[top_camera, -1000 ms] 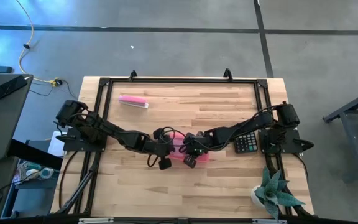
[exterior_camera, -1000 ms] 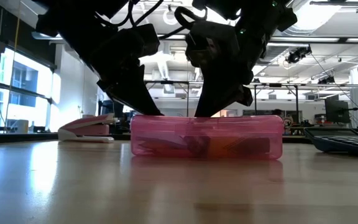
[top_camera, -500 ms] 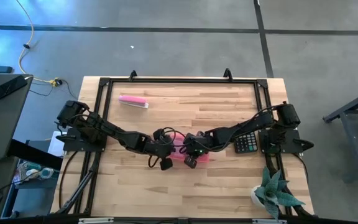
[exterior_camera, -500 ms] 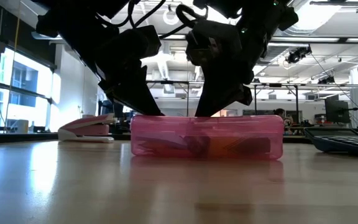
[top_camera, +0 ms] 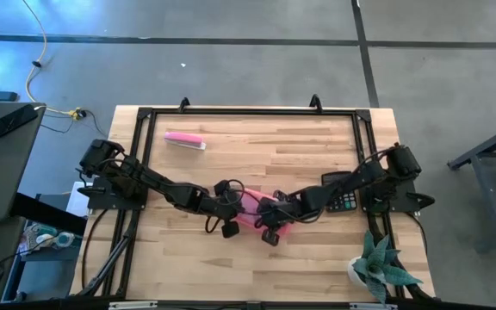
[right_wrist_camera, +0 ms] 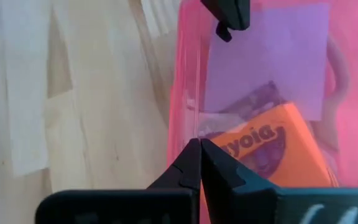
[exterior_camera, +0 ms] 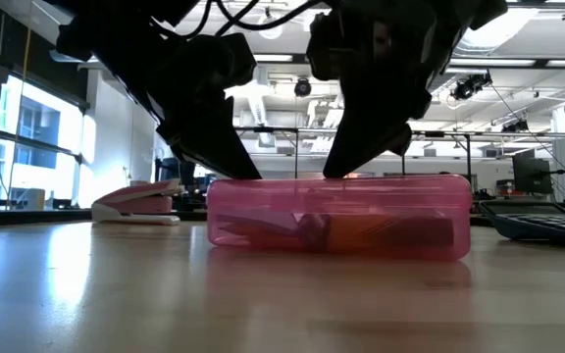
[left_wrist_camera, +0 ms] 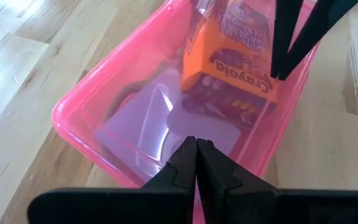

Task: Pack school essentials
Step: Close the supply box

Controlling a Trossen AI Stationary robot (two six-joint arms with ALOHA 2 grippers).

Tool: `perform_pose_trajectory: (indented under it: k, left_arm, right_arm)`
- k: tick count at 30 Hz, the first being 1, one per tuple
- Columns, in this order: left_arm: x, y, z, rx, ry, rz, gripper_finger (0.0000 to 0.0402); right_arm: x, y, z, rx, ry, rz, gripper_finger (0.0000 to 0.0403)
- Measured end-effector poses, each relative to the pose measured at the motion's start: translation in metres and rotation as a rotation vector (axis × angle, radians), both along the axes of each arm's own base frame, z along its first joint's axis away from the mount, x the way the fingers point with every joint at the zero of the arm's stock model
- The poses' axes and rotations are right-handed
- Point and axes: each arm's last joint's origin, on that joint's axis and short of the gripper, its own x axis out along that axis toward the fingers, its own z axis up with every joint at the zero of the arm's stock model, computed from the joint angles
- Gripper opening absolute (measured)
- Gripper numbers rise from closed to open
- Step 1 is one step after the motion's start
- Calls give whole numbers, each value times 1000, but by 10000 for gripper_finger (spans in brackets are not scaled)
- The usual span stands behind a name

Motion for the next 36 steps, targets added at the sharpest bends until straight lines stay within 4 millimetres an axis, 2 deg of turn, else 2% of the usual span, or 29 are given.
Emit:
perform_pose_trajectory:
  k: [18, 36]
  left_arm:
    - [1, -1, 3, 23, -30, -47, 0]
    - [-4, -12, 12, 63, -46, -79, 0]
  right_arm:
    - [1, 2, 5, -63, -50, 58, 0]
    - [-1, 1, 11, -76, -53, 71, 0]
